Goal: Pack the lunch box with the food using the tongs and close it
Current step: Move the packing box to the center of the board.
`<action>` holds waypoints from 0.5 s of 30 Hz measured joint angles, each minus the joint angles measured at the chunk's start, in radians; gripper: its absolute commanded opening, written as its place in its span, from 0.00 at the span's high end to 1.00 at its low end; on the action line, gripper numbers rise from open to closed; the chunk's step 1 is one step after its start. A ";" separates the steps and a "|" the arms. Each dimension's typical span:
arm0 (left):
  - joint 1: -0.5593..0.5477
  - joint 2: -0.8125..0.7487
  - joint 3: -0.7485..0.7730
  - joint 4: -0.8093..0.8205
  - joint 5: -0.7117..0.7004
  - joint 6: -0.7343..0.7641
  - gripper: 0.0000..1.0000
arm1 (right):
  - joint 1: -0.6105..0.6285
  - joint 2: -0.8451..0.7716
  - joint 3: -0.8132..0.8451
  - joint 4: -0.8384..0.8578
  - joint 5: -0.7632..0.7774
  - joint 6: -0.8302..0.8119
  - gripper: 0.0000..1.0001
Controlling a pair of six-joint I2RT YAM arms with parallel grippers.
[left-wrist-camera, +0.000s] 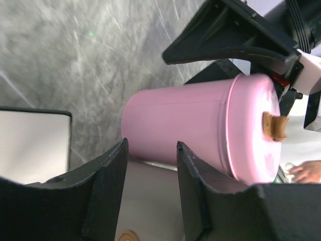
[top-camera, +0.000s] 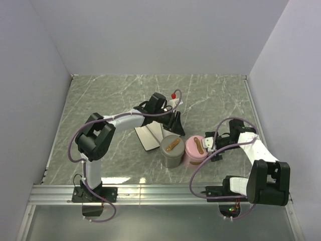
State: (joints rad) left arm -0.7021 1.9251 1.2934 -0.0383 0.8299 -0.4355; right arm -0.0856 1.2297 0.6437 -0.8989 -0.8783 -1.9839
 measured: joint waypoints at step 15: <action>0.203 -0.142 0.248 -0.169 -0.032 0.167 0.40 | -0.293 -0.087 0.328 -0.327 -0.097 -0.002 0.06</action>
State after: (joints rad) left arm -0.4988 1.7836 1.5414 -0.2070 0.7975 -0.2680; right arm -0.3786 1.1431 0.9718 -1.2259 -0.9752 -1.9862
